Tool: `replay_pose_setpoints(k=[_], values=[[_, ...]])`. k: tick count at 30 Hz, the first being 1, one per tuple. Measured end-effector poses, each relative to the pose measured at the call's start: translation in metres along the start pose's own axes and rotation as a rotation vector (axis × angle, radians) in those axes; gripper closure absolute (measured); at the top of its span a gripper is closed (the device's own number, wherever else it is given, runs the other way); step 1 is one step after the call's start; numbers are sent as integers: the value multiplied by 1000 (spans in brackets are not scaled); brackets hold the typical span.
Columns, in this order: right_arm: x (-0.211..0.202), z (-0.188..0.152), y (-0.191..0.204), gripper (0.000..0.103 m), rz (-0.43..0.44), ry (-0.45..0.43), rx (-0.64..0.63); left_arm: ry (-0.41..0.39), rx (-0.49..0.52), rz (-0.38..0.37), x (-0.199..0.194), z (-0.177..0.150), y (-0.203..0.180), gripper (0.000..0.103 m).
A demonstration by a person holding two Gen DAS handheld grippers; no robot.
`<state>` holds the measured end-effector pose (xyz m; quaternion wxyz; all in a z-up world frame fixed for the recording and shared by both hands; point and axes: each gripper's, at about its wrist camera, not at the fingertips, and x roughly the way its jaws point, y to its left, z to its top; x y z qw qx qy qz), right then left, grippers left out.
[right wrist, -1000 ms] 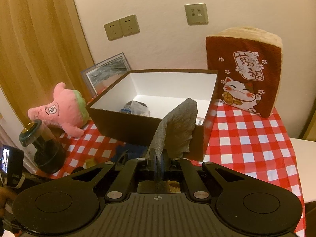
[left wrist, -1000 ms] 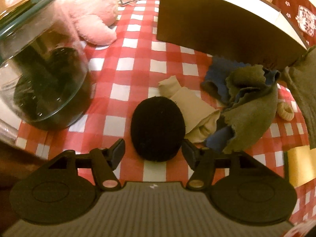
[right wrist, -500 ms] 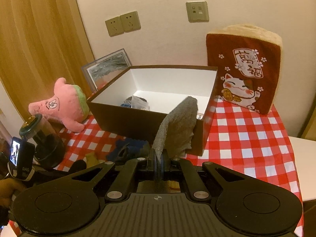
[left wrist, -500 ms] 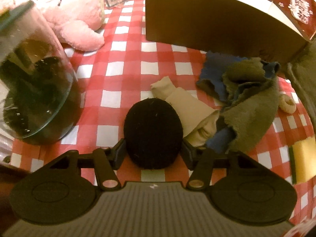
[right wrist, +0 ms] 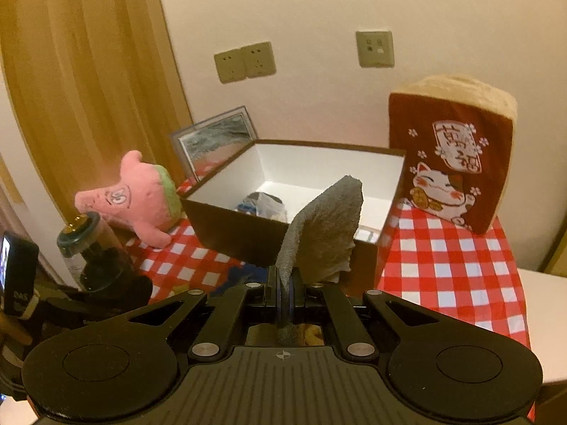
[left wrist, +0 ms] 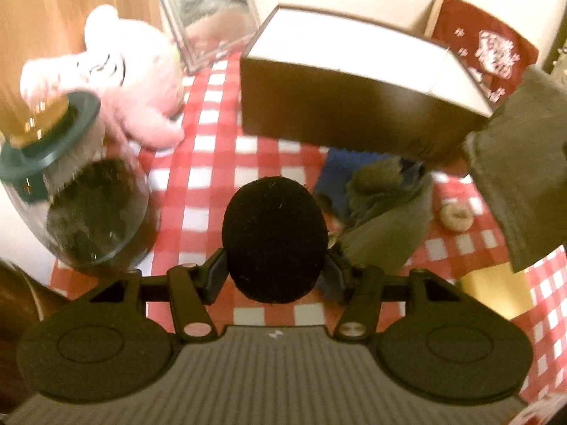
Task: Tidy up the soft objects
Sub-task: 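Carry the black puff and grey cloth over the box and lower them inside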
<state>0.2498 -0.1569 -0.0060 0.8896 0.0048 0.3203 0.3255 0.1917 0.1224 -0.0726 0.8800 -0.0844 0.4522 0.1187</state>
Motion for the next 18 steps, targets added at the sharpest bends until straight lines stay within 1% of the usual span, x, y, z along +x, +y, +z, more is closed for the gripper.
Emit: replay_pose_setpoints(k=[8,14,18], values=[[-12,20,3,99,25,-57,-32,-81,69,-38,-23,40,-24,48],[-13,44,-1,99,21,-118,-63,-140,117,-74,-24,78,-44,48],[-4,63,-6,99,6,-151,-86,-165,134,-100,-17,107,-57,48]])
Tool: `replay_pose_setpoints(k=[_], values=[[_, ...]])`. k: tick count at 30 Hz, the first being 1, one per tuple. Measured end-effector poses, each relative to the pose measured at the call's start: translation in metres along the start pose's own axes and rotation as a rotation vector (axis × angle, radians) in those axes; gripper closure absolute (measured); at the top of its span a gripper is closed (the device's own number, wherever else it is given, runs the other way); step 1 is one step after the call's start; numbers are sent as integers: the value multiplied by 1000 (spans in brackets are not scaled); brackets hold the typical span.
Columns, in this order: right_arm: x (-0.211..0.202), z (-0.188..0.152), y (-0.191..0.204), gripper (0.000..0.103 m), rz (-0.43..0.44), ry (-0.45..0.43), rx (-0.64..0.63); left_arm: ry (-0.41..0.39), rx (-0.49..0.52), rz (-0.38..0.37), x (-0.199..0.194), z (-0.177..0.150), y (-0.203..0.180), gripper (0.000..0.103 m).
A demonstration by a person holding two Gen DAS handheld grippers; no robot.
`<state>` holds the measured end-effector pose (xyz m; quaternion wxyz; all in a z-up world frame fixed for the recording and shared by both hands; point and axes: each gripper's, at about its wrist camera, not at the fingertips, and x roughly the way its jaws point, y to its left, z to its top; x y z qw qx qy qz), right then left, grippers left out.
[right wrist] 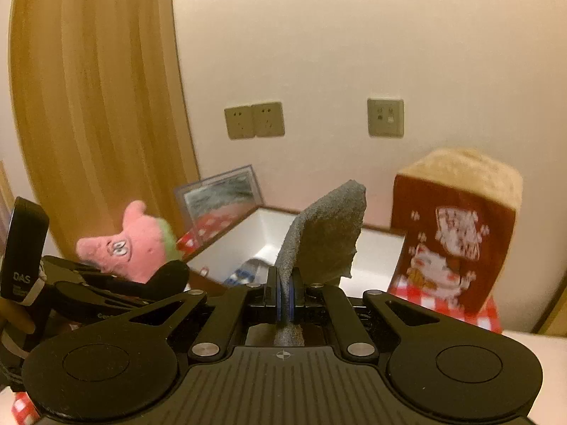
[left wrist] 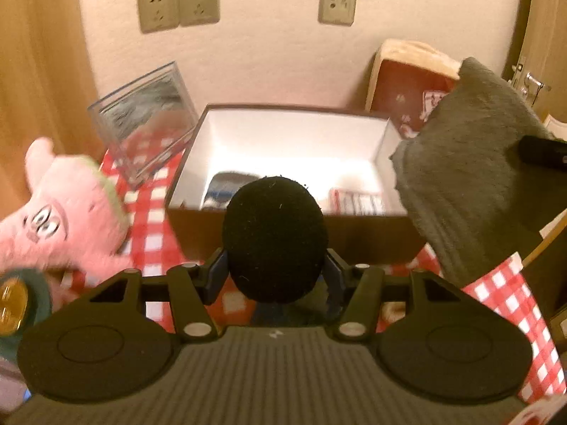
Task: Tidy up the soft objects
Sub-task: 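Carry the black puff and grey cloth over the box and lower them inside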
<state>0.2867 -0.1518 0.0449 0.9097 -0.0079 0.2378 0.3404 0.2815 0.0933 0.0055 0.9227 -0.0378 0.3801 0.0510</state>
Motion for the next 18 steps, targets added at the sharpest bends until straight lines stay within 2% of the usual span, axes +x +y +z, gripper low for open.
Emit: replay_pose_setpoints(k=[10,18], values=[[50,31,-27,99,-50,-33,-34,-1,50,-20,49,58,-16,48],[98,30,-49,99,-70,13,-17,36,65,-21,90,75,-20,48]])
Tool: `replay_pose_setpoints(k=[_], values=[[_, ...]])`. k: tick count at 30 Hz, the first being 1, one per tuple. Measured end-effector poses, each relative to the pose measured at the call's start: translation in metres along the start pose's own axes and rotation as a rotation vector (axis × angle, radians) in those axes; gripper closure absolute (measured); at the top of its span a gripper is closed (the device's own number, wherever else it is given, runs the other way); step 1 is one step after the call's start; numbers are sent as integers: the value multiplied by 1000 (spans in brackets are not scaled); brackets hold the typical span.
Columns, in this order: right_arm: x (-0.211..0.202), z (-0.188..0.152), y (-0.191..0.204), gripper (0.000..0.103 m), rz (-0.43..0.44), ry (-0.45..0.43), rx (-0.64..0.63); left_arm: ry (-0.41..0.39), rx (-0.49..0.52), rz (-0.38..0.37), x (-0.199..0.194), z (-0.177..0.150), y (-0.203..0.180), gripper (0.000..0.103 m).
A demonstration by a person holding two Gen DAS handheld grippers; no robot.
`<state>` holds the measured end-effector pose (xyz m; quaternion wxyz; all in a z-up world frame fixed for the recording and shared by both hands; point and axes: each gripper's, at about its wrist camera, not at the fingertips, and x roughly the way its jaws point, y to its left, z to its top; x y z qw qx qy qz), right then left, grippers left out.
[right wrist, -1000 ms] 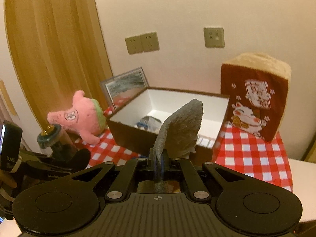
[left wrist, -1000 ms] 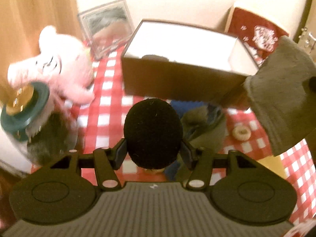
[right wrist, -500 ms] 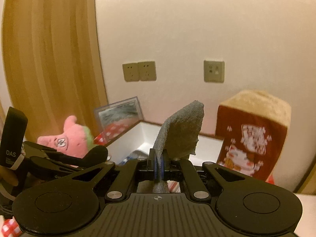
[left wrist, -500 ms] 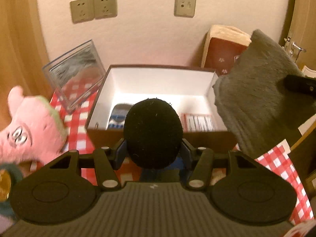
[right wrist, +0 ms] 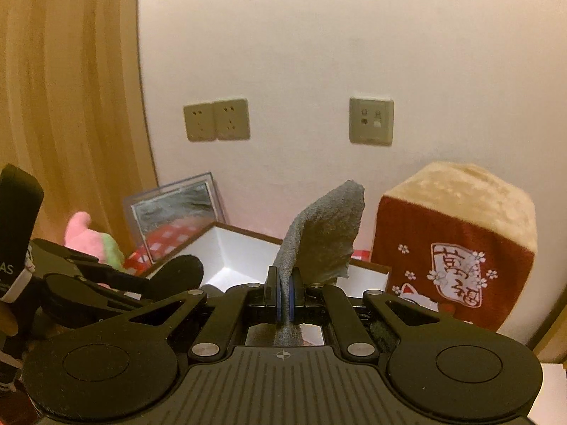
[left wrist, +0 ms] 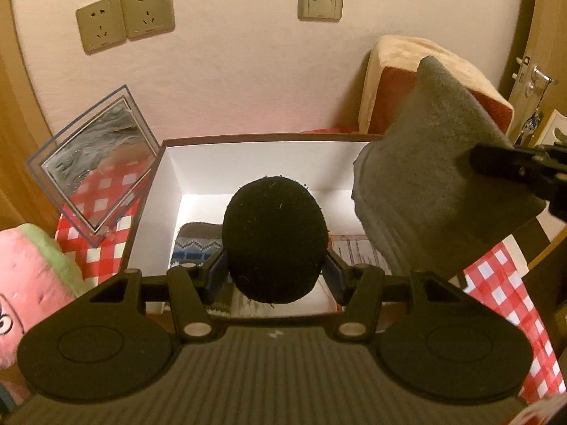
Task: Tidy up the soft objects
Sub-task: 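Carry the black puff and grey cloth over the box and lower them inside, then open both grippers to release the puff and cloth in the box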
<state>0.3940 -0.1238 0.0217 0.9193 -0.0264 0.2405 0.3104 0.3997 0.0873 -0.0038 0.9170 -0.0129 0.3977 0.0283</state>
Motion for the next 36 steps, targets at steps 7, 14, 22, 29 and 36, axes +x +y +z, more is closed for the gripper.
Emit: replay_pose_setpoints(k=[7,14,22,29,36], values=[[33,-5,-9,99,-7,34,11,27,6,-3,26,8,1,48],[65,-12,-22,99,14,50,69,50,13,-3,44,11,0,48],[98,-37,-28,42,-23,196,67,88,25,-14,61,8,-2,48],[94,-43,-35,42,-33,213,92,94,53,-46,69,10,-12,44],[84,-42,-36,42,-36,212,103,99,39,-30,68,10,-10,40]])
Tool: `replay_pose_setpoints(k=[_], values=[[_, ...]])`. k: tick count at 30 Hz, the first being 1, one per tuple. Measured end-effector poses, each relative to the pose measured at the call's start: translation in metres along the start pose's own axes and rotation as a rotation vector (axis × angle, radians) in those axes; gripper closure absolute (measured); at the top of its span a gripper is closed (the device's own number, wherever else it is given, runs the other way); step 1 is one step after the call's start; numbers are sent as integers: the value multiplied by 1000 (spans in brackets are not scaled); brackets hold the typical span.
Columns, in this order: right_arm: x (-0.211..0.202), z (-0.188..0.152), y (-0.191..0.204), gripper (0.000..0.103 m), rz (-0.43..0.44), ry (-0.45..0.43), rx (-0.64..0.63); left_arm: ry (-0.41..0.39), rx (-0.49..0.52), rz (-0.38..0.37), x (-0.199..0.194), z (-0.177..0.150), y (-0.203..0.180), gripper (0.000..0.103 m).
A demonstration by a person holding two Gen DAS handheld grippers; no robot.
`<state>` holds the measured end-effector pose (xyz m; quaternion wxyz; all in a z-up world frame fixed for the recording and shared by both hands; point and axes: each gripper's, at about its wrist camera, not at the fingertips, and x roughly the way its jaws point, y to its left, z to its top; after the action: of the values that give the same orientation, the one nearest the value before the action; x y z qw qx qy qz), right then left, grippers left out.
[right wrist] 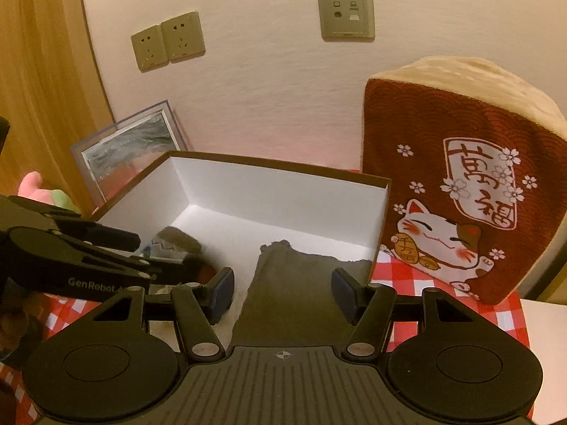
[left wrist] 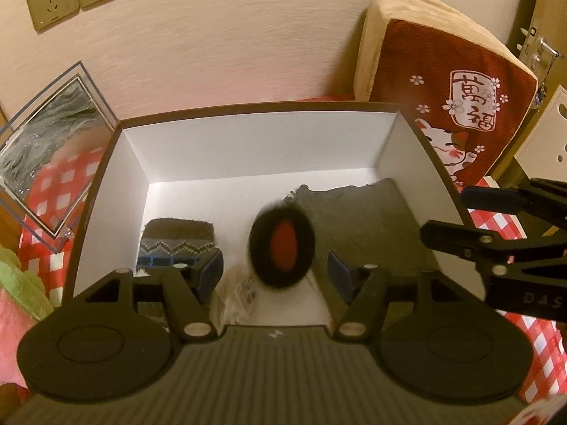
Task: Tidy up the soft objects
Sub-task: 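Open both grippers to release the puff and cloth in the box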
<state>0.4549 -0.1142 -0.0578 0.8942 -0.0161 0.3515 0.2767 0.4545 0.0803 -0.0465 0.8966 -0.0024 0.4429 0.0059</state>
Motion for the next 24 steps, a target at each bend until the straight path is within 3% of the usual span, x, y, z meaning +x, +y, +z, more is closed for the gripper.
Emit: replay_pose_setpoints(k=[11,24], values=[[-18,-6,5,39,16,-3,10,2,-46,22,-22,-12,14,40],[-55,-25,14,37,38,-8,46,-15,-129,44,-76,-49,29,40]])
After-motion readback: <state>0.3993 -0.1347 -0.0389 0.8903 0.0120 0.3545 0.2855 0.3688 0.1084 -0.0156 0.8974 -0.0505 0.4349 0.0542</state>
